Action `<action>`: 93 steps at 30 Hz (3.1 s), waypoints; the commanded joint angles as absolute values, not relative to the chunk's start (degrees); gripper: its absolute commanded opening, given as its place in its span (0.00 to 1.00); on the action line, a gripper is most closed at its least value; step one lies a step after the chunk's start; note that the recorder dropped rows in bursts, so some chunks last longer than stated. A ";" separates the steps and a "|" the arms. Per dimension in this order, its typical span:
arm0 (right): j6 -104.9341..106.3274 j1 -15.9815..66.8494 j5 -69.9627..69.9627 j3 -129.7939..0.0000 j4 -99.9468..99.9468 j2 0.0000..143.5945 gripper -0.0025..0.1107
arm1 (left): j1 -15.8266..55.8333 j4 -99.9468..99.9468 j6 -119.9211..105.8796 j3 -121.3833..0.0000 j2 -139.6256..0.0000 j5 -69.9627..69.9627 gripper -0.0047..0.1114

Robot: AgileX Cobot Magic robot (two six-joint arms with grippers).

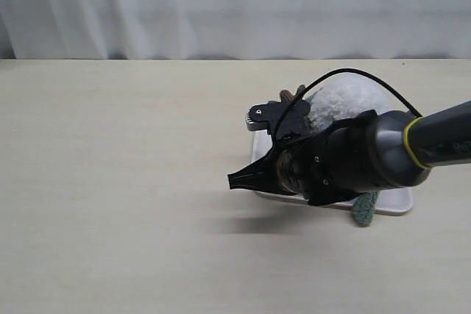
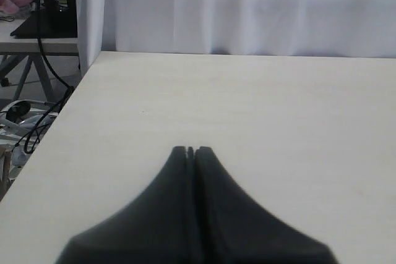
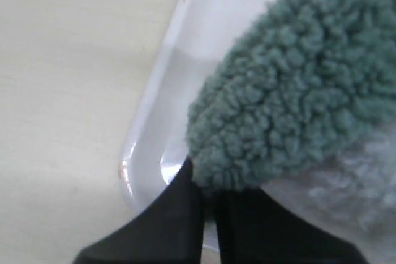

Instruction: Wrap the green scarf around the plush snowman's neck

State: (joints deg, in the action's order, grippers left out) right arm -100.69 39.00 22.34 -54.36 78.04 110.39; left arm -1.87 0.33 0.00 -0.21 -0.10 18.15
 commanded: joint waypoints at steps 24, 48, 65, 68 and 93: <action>-43.22 38.71 44.79 -49.45 40.98 95.38 0.06 | -1.95 0.54 0.00 0.00 0.00 17.62 0.04; -49.74 38.83 45.27 -47.26 51.83 102.24 0.06 | -1.95 0.54 0.00 0.00 0.00 17.62 0.04; -47.84 38.83 47.14 -46.28 40.29 96.16 0.50 | -1.95 0.54 0.00 0.00 0.00 17.62 0.04; -52.69 38.71 47.02 -44.02 43.32 93.94 0.50 | -1.95 0.54 0.00 0.00 0.00 17.62 0.04; -75.29 20.66 15.53 -37.16 58.64 96.58 0.45 | -1.95 0.54 0.00 0.00 0.00 17.62 0.04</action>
